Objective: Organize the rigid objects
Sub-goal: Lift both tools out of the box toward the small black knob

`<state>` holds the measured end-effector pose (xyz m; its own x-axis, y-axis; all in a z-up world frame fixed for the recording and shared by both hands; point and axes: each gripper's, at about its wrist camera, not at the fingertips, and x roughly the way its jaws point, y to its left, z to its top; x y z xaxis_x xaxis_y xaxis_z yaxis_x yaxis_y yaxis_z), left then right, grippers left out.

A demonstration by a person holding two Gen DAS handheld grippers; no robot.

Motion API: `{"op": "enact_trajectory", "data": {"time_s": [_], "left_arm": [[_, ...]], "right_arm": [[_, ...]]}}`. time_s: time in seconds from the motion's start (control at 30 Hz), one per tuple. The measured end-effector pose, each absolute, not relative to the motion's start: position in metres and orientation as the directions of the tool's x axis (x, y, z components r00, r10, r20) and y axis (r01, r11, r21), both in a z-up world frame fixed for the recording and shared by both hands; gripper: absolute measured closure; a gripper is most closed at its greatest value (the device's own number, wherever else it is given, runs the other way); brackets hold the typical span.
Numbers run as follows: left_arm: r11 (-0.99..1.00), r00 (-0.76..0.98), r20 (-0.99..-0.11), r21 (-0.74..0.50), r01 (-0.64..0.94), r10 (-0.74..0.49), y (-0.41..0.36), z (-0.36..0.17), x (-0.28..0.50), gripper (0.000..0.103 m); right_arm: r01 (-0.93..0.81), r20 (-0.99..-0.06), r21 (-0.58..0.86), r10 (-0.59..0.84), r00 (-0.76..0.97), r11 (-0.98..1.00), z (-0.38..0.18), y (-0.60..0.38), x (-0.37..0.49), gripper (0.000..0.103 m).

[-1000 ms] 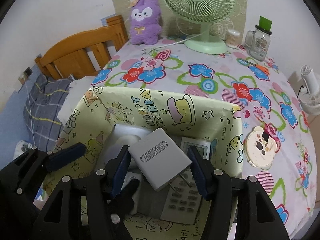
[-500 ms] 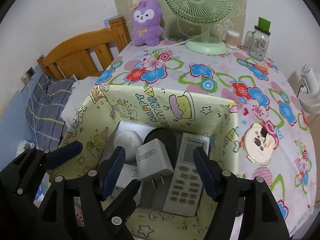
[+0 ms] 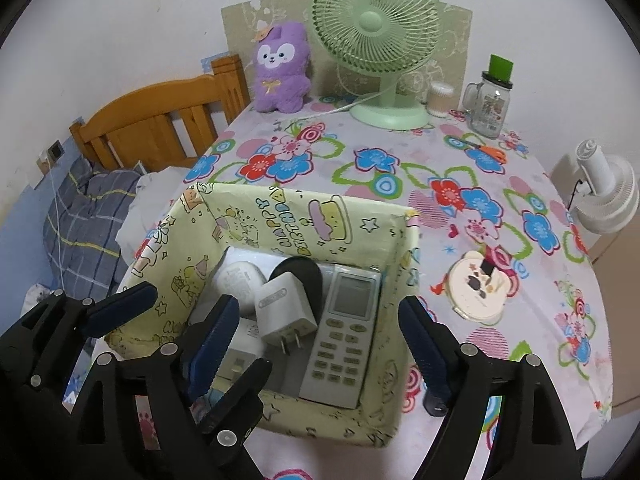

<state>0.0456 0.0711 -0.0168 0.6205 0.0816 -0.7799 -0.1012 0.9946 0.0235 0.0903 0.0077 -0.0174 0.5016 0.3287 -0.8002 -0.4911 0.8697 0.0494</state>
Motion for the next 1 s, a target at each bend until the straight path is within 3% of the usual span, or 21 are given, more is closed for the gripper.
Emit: {"op": "enact_trajectory", "data": {"time_s": [1.0], "left_arm": [[0.998,0.674,-0.736,0.052,-0.041,0.066,0.005,0.009,0.029,0.018]], "right_arm": [[-0.408,-0.744,-0.008,0.267,0.612,0.913,0.016,-0.064,0.066,0.010]]}}
